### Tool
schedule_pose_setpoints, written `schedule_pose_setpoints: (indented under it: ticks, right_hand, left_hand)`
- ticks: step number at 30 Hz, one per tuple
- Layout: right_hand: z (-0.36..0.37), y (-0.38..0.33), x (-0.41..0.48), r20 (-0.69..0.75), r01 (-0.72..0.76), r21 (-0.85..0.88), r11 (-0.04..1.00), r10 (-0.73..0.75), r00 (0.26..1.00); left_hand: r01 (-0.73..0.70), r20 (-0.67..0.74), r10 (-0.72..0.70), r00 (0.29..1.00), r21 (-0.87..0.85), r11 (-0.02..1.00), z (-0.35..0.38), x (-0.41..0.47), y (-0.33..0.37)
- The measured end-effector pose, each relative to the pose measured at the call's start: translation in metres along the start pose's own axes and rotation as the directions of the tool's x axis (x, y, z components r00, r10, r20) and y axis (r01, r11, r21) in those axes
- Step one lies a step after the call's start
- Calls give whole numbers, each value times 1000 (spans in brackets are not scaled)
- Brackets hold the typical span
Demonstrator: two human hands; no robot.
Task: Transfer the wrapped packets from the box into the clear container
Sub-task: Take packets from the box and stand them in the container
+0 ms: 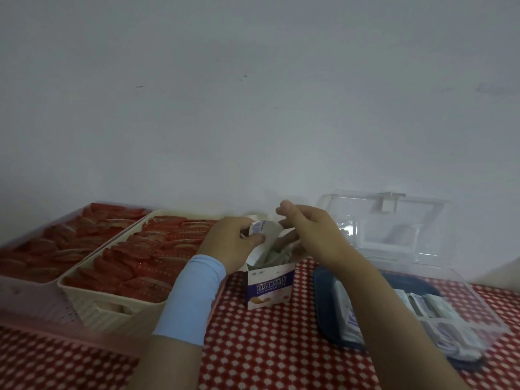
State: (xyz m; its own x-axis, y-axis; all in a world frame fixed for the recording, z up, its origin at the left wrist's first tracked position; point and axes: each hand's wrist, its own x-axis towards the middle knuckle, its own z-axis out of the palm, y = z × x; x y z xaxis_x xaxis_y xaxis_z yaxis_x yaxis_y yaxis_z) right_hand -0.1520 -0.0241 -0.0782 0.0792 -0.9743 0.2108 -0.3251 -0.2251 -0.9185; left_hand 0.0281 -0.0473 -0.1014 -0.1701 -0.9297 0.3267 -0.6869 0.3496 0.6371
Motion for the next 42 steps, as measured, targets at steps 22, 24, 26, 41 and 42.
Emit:
schedule_pose_setpoints:
  ticks: [22,24,26,41,42]
  right_hand:
    - [13,5,4,-148,62,87,994,-48,988]
    - [15,4,3,-111,45,75,996,-36,993]
    - [17,2,1,-122,47,72,996,-38,992]
    - [11,-12,-7,66,-25,404,914,-2,998]
    - [10,-12,-6,72,-40,427,903,10,997]
  left_hand:
    - [-37,7,40,999,-246,969,-6,-3,11]
    - [-16,4,18,1000,-282,959,-6,-3,11]
    - [25,-5,-29,1000,-349,937,-4,-3,13]
    - [256,254,-62,965,-872,418,-16,-9,21]
    - [265,276,-28,961,-885,382,-17,-9,21]
